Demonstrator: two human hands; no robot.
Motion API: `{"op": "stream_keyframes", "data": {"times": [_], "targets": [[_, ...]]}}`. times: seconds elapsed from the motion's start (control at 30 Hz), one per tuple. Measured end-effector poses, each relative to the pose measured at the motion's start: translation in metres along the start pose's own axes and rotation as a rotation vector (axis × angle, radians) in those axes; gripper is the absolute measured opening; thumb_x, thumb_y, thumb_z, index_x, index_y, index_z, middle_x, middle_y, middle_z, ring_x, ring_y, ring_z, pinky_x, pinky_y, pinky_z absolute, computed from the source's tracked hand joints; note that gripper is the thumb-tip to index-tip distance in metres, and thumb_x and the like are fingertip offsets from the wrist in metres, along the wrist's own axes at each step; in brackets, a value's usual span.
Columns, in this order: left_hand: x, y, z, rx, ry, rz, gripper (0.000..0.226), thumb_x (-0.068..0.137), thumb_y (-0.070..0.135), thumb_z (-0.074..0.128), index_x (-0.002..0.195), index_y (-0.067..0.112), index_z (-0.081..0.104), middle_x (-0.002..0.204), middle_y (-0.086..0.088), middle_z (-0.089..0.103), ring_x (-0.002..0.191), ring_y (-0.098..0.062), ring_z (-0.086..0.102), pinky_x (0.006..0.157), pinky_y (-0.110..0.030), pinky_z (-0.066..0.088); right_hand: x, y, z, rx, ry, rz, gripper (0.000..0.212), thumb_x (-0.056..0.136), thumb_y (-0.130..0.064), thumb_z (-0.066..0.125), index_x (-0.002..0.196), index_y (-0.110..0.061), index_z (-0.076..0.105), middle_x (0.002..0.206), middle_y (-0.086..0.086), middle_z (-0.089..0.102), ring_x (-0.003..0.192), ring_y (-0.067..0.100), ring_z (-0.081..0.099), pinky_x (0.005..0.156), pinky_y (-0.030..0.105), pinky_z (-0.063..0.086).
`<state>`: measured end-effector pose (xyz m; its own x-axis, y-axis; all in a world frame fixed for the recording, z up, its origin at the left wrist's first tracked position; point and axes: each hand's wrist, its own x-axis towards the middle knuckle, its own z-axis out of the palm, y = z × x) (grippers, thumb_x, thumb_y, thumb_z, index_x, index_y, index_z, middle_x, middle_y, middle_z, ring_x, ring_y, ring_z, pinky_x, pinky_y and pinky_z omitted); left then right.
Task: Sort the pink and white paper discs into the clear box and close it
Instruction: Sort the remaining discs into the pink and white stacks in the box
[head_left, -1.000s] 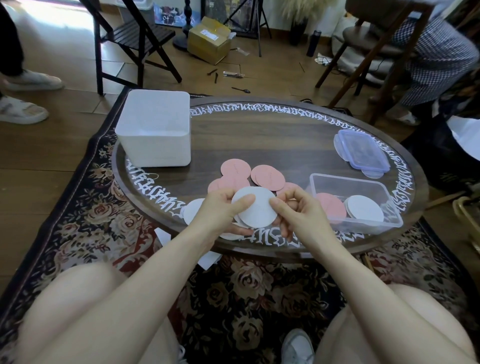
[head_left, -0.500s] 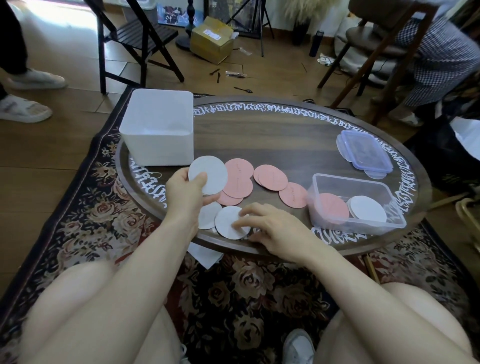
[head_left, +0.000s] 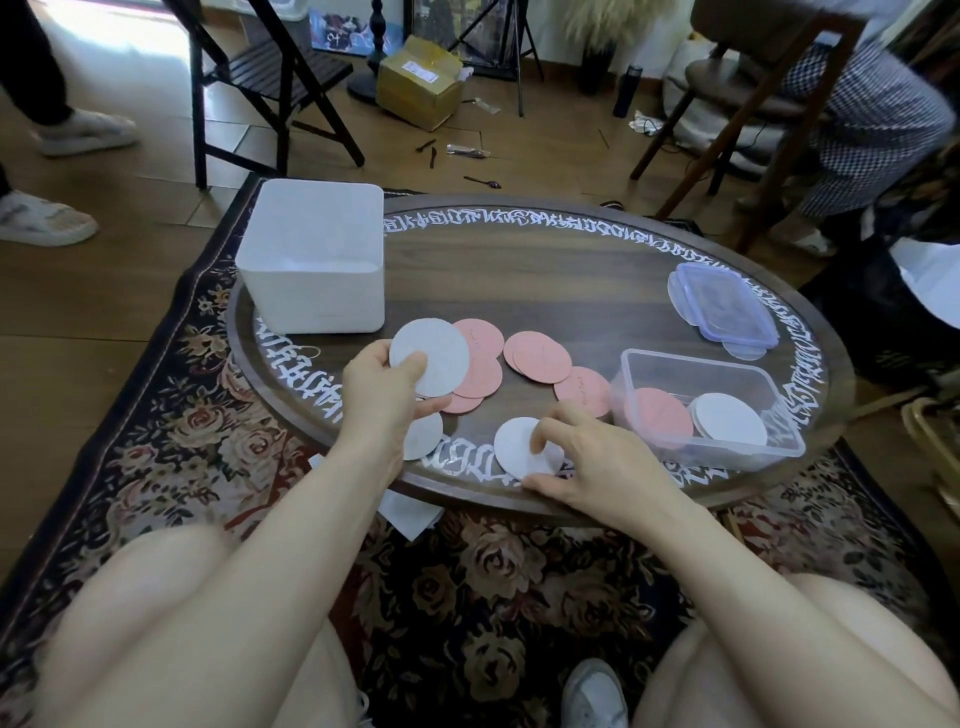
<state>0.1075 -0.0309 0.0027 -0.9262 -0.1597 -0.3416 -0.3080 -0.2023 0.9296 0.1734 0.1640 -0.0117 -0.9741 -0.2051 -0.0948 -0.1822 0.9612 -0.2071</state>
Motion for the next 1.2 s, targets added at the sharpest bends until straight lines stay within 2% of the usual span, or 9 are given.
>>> {"op": "stream_keyframes", "data": {"times": [0.13, 0.23, 0.4, 0.63, 0.77, 0.87, 0.97, 1.03, 1.2], "targets": [[-0.003, -0.003, 0.003, 0.013, -0.049, 0.001, 0.009, 0.094, 0.005, 0.050, 0.093, 0.010, 0.058, 0.115, -0.012, 0.056, 0.078, -0.021, 0.064, 0.070, -0.037, 0.060, 0.000, -0.002, 0.000, 0.035, 0.014, 0.026, 0.034, 0.083, -0.046, 0.059, 0.111, -0.027, 0.058, 0.113, -0.012, 0.053, 0.094, 0.017, 0.058, 0.072, 0.032, 0.044], [-0.003, -0.003, 0.002, 0.007, -0.064, 0.006, 0.012, 0.094, 0.005, 0.050, 0.088, 0.013, 0.057, 0.115, -0.012, 0.055, 0.078, -0.020, 0.064, 0.070, -0.038, 0.059, 0.000, -0.005, -0.003, 0.044, 0.061, 0.059, 0.024, 0.087, -0.036, 0.052, 0.102, -0.023, 0.064, 0.105, -0.008, 0.060, 0.091, 0.020, 0.058, 0.068, 0.031, 0.041], [-0.001, -0.005, 0.002, 0.011, -0.071, 0.003, 0.009, 0.094, 0.006, 0.051, 0.094, 0.011, 0.058, 0.118, -0.012, 0.056, 0.083, -0.021, 0.064, 0.067, -0.035, 0.060, -0.002, -0.006, -0.005, 0.049, 0.087, 0.075, 0.014, 0.086, -0.022, 0.049, 0.095, -0.021, 0.060, 0.097, -0.006, 0.062, 0.087, 0.019, 0.055, 0.063, 0.031, 0.034], [-0.001, -0.006, 0.002, 0.016, -0.077, -0.003, 0.010, 0.094, 0.005, 0.051, 0.101, 0.006, 0.058, 0.119, -0.013, 0.056, 0.100, -0.030, 0.062, 0.057, -0.028, 0.059, -0.002, -0.005, -0.001, 0.103, 0.159, 0.082, 0.009, 0.086, -0.019, 0.054, 0.090, -0.018, 0.062, 0.078, -0.007, 0.060, 0.081, 0.022, 0.056, 0.060, 0.031, 0.029], [-0.002, -0.006, 0.004, 0.047, -0.096, -0.002, 0.013, 0.093, 0.005, 0.051, 0.086, 0.012, 0.059, 0.118, -0.014, 0.058, 0.102, -0.031, 0.061, 0.059, -0.030, 0.060, -0.001, 0.002, 0.003, 0.258, 0.326, 0.090, 0.014, 0.089, -0.021, 0.059, 0.078, -0.017, 0.052, 0.058, -0.012, 0.044, 0.062, 0.014, 0.046, 0.058, 0.036, 0.039], [-0.003, -0.008, 0.006, 0.056, -0.103, -0.007, 0.010, 0.092, 0.005, 0.052, 0.087, 0.010, 0.059, 0.117, -0.016, 0.059, 0.103, -0.032, 0.061, 0.058, -0.031, 0.060, 0.002, 0.005, 0.002, 0.419, 0.421, 0.113, 0.018, 0.090, -0.018, 0.059, 0.077, -0.023, 0.048, 0.058, -0.009, 0.047, 0.057, 0.010, 0.044, 0.058, 0.035, 0.040], [-0.004, -0.008, 0.008, 0.067, -0.120, -0.011, 0.010, 0.093, 0.005, 0.052, 0.087, 0.010, 0.059, 0.112, -0.013, 0.059, 0.102, -0.031, 0.060, 0.058, -0.030, 0.060, 0.004, 0.006, 0.004, 0.621, 0.428, 0.138, 0.007, 0.091, -0.014, 0.055, 0.085, -0.017, 0.054, 0.064, 0.000, 0.054, 0.059, 0.021, 0.053, 0.061, 0.042, 0.047], [-0.006, -0.008, 0.008, 0.067, -0.152, -0.012, 0.011, 0.093, 0.004, 0.051, 0.088, 0.010, 0.059, 0.105, -0.010, 0.059, 0.097, -0.028, 0.061, 0.058, -0.030, 0.060, 0.004, 0.005, 0.005, 0.728, 0.416, 0.151, 0.005, 0.091, -0.012, 0.054, 0.088, -0.015, 0.056, 0.065, 0.004, 0.057, 0.056, 0.019, 0.055, 0.062, 0.045, 0.050], [-0.011, -0.012, 0.010, 0.119, -0.216, -0.023, 0.012, 0.093, 0.005, 0.051, 0.093, 0.011, 0.061, 0.108, -0.011, 0.060, 0.094, -0.025, 0.063, 0.058, -0.030, 0.060, 0.004, 0.002, 0.004, 0.954, 0.408, 0.194, 0.003, 0.091, -0.009, 0.059, 0.090, -0.010, 0.061, 0.061, 0.003, 0.060, 0.048, 0.015, 0.052, 0.050, 0.025, 0.045]]}}
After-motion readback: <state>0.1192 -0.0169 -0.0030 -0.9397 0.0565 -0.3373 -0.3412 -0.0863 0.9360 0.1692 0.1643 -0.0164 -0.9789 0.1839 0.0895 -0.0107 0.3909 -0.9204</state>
